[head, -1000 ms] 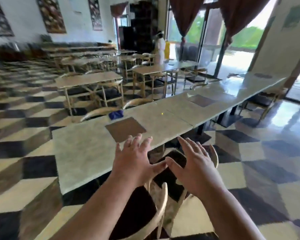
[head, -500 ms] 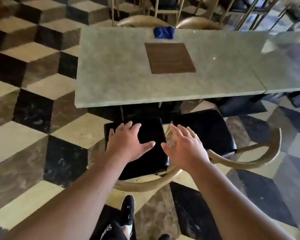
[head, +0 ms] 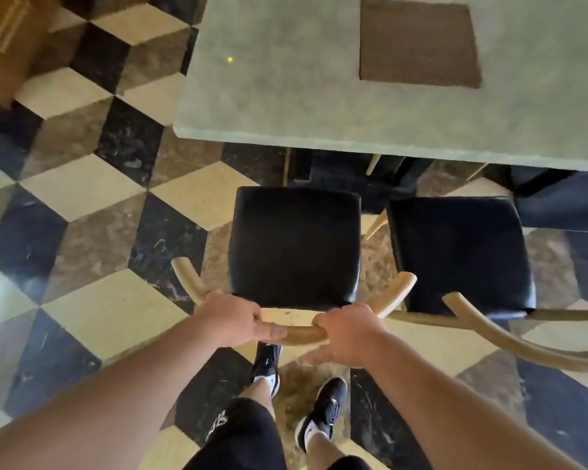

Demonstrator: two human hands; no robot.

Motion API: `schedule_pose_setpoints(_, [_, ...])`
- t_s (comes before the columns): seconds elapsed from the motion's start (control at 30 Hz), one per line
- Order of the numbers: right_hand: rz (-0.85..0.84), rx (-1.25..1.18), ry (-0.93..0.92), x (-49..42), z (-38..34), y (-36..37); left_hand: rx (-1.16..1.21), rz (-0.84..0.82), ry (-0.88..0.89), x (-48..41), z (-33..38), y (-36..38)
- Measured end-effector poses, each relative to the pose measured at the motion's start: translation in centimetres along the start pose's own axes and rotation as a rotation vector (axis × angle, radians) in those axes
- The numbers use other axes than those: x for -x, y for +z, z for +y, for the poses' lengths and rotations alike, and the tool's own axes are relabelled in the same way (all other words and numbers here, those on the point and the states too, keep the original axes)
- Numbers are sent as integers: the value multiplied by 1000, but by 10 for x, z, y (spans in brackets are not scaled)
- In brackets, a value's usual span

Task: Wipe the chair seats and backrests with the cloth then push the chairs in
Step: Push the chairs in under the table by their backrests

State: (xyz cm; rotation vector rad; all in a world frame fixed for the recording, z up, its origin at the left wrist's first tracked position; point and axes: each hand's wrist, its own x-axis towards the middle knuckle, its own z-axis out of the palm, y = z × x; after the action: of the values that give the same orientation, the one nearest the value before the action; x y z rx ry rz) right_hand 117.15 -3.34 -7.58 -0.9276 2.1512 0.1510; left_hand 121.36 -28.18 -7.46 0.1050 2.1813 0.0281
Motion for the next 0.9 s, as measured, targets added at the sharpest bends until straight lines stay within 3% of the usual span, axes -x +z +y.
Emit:
schedule_pose_setpoints(0.07, [-47,16,8,-4,4,-4,-87,-53,56,2,-8,-4])
schedule_pose_setpoints(0.23, [-72,67,33,-14,8,-5,-290,49,165,-2,-9,-1])
schedule_pose_setpoints(0.47, [29,-2,71,-21,27,-69,-150,121,154,-17,-38,-62])
schedule_pose_setpoints(0.73, [161,-39,131,-65,83,-144,-187,293,185,-71,-63,-151])
schedule_pose_setpoints(0.9, [175,-11,151,-108,127,-165,-193,305,164,-119,-68,-194])
